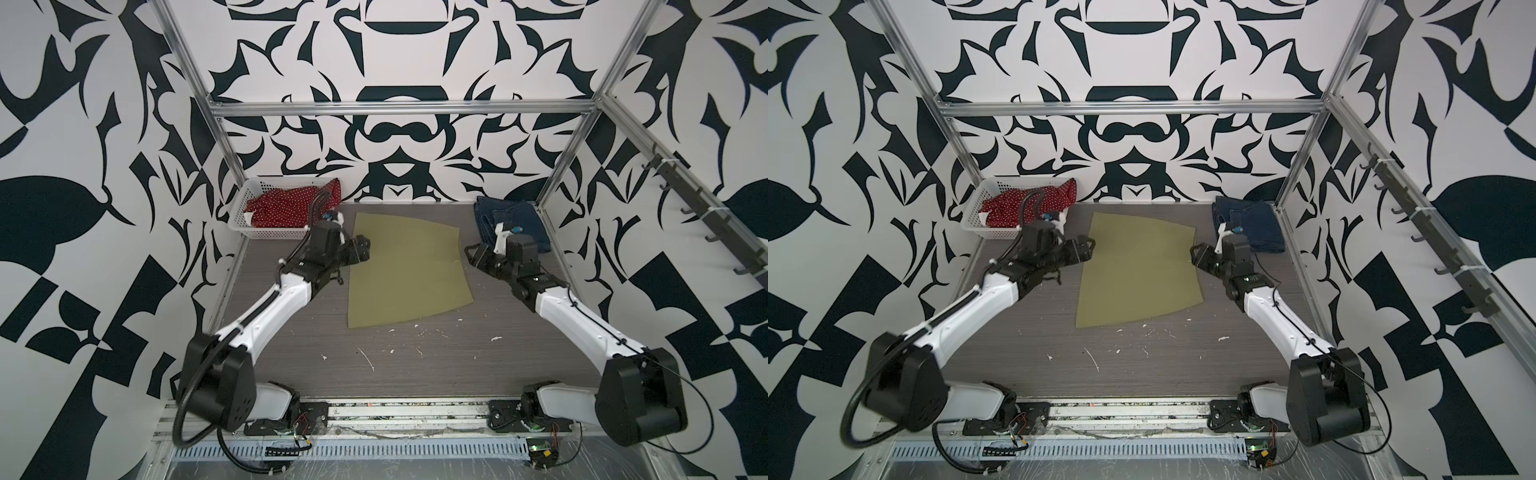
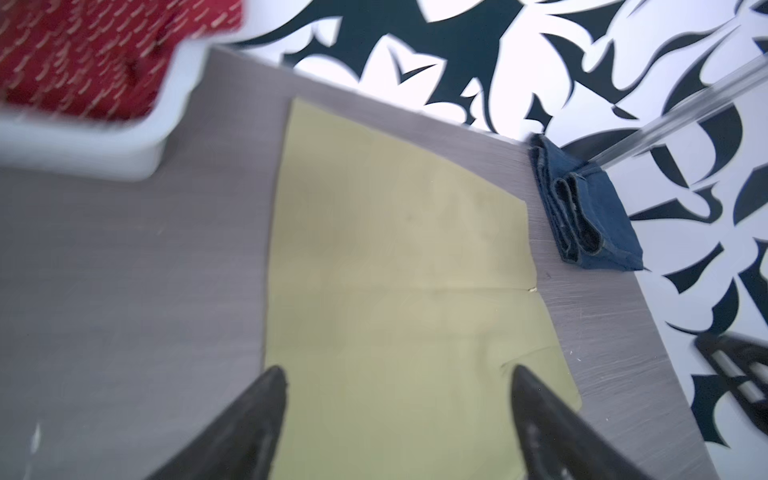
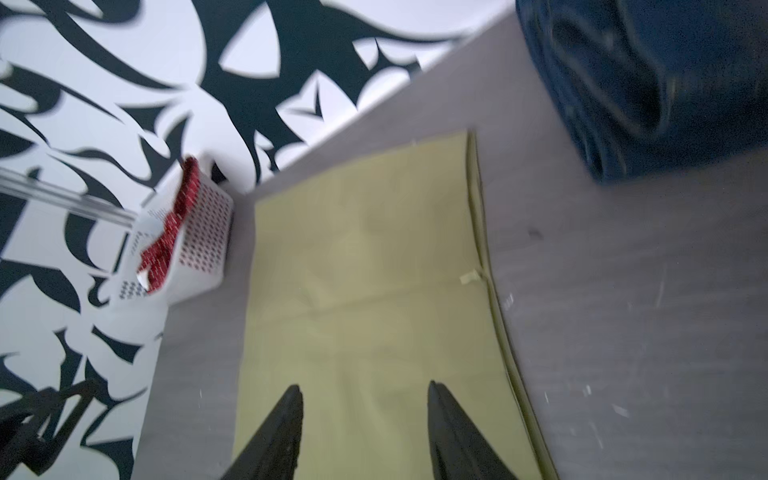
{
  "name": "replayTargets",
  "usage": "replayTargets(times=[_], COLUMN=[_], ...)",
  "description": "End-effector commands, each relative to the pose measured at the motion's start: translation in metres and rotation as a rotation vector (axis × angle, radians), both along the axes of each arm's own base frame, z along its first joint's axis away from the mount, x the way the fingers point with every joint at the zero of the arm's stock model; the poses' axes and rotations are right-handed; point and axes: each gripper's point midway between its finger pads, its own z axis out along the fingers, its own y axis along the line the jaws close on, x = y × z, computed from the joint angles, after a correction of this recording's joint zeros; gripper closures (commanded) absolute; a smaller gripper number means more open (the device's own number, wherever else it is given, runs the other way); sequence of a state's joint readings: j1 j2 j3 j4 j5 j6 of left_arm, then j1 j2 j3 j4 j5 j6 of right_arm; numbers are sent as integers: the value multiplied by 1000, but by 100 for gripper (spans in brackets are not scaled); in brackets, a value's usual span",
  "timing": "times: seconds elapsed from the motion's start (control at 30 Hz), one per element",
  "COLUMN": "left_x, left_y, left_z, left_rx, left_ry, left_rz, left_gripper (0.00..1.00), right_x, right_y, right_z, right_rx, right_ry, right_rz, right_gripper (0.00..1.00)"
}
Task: Fold and stack the skirts
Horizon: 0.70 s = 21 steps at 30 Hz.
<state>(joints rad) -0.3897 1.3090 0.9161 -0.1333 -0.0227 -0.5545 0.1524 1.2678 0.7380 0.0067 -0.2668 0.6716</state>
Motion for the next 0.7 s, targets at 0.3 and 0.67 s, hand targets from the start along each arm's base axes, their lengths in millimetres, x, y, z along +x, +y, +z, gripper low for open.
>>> replayTargets(times=[0.3, 0.67], left_x=[-137, -167], left_y=[33, 4], left_z=[-117, -155], left_rx=[-239, -259], left_ry=[516, 631], left_rz=[230, 176], left_gripper=[10, 20], right_x=[-68, -60], right_y=[-7, -4], right_z=[-88, -102], right_rx=[235, 289], right_ry=[328, 343], right_rz=[64, 55], right_gripper=[48, 47])
